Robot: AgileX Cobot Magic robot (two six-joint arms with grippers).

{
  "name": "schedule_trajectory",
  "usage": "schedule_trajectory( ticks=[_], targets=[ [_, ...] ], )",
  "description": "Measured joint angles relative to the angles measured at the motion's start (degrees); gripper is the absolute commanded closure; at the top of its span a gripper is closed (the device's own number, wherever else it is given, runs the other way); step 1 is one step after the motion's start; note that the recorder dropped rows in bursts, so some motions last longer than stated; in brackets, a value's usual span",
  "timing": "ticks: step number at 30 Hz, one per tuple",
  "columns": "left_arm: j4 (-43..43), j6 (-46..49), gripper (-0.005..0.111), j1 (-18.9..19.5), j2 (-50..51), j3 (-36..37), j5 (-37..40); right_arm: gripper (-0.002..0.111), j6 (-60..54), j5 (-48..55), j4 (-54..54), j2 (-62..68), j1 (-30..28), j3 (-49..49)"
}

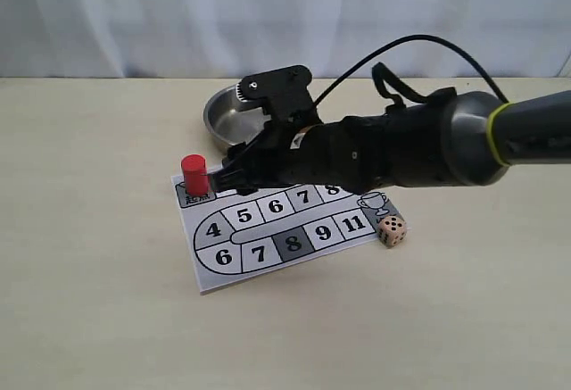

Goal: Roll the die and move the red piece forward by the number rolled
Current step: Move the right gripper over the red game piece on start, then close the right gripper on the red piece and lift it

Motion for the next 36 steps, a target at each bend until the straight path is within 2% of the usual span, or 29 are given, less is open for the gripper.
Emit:
schedule_trajectory(
  ticks=[10, 20, 26, 36],
  targets=[
    [0.1, 0.0, 0.107, 0.0, 0.0, 0.0, 0.0, 0.047, 0.0, 4.6, 0.0, 9.4, 0.4, -12.3],
    [0.1, 0.0, 0.107, 0.0, 0.0, 0.0, 0.0, 0.047, 0.0, 5.4, 0.0, 14.3, 0.7, -17.8],
    [0.1, 0.0, 0.107, 0.0, 0.0, 0.0, 0.0, 0.034, 0.0, 6.1, 0.0, 16.2, 1.9, -21.5],
    [0.1, 0.0, 0.107, 0.0, 0.0, 0.0, 0.0, 0.034, 0.0, 6.3, 0.0, 20.4, 2.7, -25.6]
  ],
)
